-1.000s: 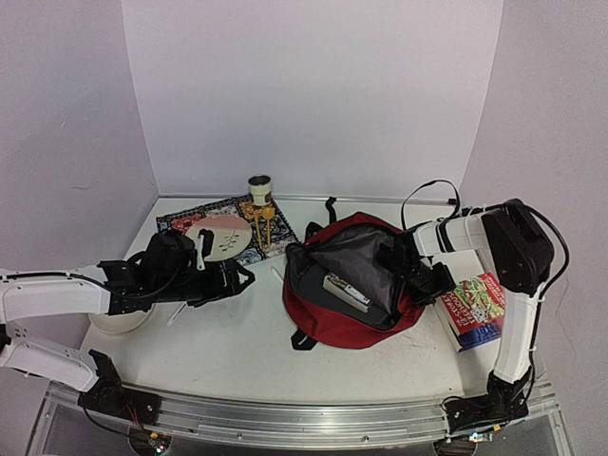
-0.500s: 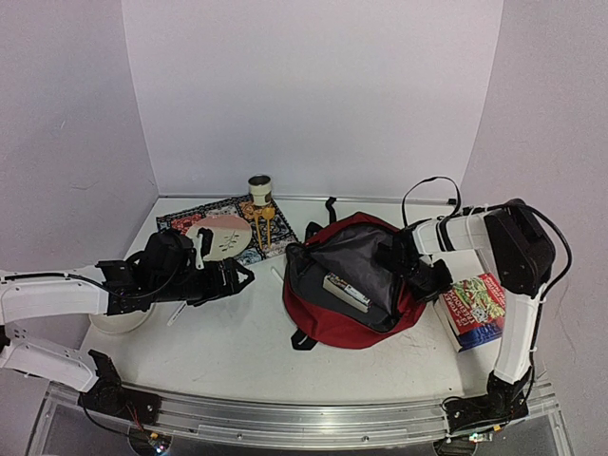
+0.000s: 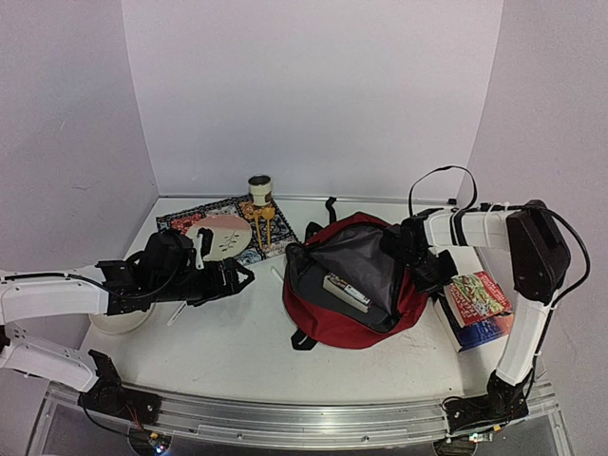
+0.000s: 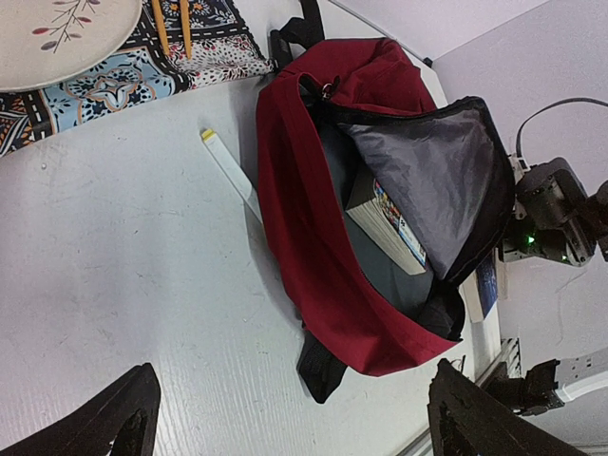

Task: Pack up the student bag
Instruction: Pick up the book, then pass from the right arm to the left

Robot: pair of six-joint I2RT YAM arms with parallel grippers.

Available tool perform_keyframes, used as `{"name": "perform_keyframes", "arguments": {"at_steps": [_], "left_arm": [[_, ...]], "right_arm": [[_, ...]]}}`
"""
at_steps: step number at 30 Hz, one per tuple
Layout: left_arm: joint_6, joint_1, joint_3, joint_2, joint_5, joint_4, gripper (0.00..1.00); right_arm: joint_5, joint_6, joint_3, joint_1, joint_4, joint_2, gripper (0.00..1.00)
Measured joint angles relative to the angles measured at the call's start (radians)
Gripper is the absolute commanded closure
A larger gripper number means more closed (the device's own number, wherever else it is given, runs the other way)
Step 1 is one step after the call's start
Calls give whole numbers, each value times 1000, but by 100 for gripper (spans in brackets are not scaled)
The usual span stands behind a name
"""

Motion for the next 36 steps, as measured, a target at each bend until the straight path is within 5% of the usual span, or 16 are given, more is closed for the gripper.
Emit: {"name": "perform_keyframes", "arguments": {"at_steps": [19, 36], "left_arm": [[-28, -8, 22, 62, 152, 27, 1], [-25, -169, 289, 233, 100, 53, 1]], "right_arm": [[-21, -4, 261, 168, -130, -124, 100], [-37, -10, 573, 385, -115, -182, 100]]}}
